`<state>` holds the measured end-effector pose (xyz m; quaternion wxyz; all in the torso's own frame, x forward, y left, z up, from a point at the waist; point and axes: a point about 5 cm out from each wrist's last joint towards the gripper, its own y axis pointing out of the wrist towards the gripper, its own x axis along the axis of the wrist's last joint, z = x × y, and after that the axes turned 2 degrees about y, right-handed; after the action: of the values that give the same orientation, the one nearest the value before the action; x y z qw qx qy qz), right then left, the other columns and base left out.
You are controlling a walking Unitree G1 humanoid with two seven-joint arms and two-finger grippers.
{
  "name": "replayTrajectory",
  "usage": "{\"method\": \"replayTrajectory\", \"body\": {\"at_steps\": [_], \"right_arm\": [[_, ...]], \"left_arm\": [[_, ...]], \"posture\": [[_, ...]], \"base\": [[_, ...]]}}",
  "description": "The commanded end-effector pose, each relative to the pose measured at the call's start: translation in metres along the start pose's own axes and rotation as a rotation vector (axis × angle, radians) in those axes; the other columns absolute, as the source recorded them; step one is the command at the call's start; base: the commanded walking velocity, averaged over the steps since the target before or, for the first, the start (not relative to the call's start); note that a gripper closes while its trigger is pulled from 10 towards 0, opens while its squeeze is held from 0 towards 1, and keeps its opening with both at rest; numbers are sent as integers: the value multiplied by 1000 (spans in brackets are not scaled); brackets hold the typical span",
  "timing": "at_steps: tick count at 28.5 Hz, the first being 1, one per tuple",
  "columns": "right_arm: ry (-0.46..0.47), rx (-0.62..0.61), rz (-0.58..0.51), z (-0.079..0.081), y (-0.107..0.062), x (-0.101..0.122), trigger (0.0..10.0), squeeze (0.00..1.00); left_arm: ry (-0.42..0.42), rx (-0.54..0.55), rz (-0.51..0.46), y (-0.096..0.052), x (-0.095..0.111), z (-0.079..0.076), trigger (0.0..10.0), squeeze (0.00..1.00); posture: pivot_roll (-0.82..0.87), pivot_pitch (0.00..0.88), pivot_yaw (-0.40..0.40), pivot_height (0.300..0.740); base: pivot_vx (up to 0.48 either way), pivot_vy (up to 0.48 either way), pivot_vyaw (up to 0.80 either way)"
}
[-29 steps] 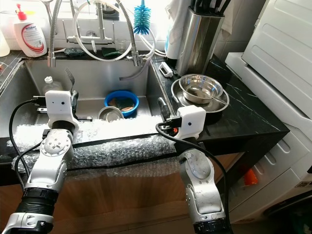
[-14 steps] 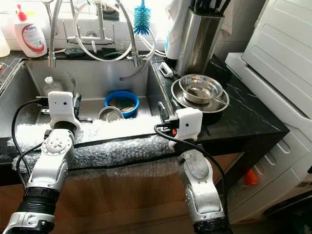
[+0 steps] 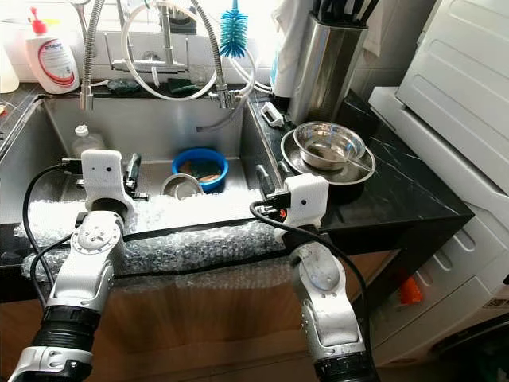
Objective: Kitchen organization
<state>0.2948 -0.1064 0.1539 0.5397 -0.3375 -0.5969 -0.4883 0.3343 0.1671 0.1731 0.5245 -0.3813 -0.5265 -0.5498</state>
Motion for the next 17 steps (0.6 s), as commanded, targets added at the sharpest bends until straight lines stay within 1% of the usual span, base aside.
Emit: {"method": "replayTrajectory", "body": {"at_steps": [1,2,3,4,5,6,8,9,10,11,12,13,15,17], "right_arm": [[-13,0,7,-1,3,1,10000,0],[-15,-8,5,-3,3,2,10000,0],[-17,-13,5,-4,3,2,10000,0],[-19,-16,4,-4,3,2,10000,0],[-25,-37,-11,-7,4,6,10000,0],[-37,-61,-22,-11,4,8,10000,0],[-44,-83,-34,-14,5,11,10000,0],[-44,-83,-34,-14,5,11,10000,0],[-48,-102,-44,-17,5,13,10000,0],[-58,-155,-67,-27,6,20,10000,0],[-66,-192,-84,-34,6,25,10000,0],[-66,-192,-84,-34,6,25,10000,0],[-88,-268,-97,-51,4,30,10000,0],[-93,-279,-97,-55,3,31,10000,0]], "left_arm": [[-13,-26,7,-2,-2,-8,10000,1000],[-27,-16,-27,-2,3,-8,10000,1000],[-33,-10,-48,-2,6,-7,10000,627],[-36,-6,-61,-2,8,-7,10000,627],[-52,12,-138,-1,21,-4,10000,0],[-54,22,-199,-1,32,-2,10000,0],[-50,30,-241,-1,39,0,10000,0],[-50,30,-241,-1,39,0,10000,0],[-45,35,-268,-2,45,2,10000,0],[-14,33,-328,-3,58,6,10000,0],[9,29,-354,-4,63,9,10000,0],[9,29,-354,-4,63,9,10000,0],[39,1,-345,-9,57,10,10000,0],[41,0,-334,-10,54,10,10000,0]], "posture": [[1,0,-111,740],[0,0,-110,740],[0,0,-110,740],[-1,0,-110,740],[-1,0,-110,740],[-2,0,-110,740],[-3,0,-111,740],[-3,0,-111,740],[-3,0,-111,740],[-2,0,-109,740],[-2,0,-108,740],[-2,0,-108,740],[2,0,-105,740],[3,0,-106,740]], "base": [[0,0,0],[0,0,0],[0,0,0],[0,0,0],[0,0,0],[0,0,0],[0,0,0],[0,0,0],[0,0,0],[0,0,0],[0,0,0],[0,0,0],[0,0,0],[0,0,0]]}}
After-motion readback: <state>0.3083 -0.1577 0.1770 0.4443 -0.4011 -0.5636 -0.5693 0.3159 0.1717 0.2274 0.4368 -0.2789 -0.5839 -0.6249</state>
